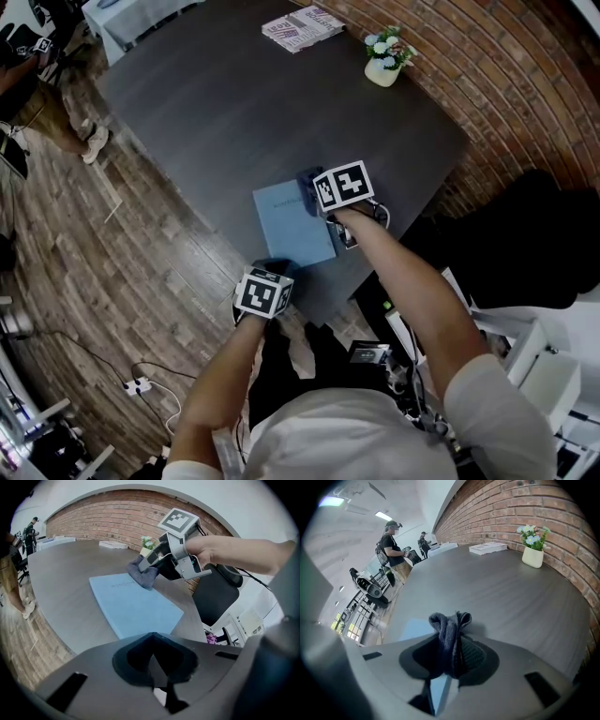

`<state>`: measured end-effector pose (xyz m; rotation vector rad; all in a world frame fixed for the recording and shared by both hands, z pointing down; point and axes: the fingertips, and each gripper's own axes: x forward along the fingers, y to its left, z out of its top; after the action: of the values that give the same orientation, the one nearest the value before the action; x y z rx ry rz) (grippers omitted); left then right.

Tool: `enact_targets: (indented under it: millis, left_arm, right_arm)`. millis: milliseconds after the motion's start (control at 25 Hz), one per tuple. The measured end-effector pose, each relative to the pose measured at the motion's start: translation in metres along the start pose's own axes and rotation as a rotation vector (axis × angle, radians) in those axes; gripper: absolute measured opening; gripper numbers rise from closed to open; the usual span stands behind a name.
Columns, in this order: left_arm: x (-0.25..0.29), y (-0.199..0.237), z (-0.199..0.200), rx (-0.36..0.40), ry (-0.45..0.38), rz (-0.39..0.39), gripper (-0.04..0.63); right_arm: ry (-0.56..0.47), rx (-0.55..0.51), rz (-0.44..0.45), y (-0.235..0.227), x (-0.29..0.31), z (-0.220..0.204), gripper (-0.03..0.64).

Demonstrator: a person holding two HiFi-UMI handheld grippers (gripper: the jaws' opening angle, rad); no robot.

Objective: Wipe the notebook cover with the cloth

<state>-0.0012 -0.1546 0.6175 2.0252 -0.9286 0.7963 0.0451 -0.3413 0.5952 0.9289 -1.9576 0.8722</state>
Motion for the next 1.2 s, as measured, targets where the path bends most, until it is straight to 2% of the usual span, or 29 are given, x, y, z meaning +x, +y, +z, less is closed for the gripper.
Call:
enact_targets:
  millis: [280,440,800,1000,1200]
  left_arm:
    - [-0.001,0.000,0.000,0.007,-0.003,0.001,0.005]
    - [-0.001,0.000,-0.001,-0.012,-0.020,-0.013,0.005]
    - [-0.013,-0.002,-0.003,-0.026,-0.077,-0.020,0.005]
    - [-0.010,-0.001,-0.009,-0.043,-0.071,-0.034,0.005]
    - [-0.010,0.000,-0.011,-0.028,-0.063,-0.026,0.005]
  right_arm:
    - [-0.013,-0.058,-0.119,-0.022,-0.023,0.002,0.112]
    - [-0.046,-0.047,-0.128,-0.024,-0.036,0.005,0.112]
    - [-0.076,-0.074,-0.008,0.035,-0.040,0.002,0.112]
    - [-0.050,-0.078,0.078,0.073,-0.025,-0.012,0.112]
    - [-0.026,-0.065,0.142,0.106,-0.011,-0.025,0.112]
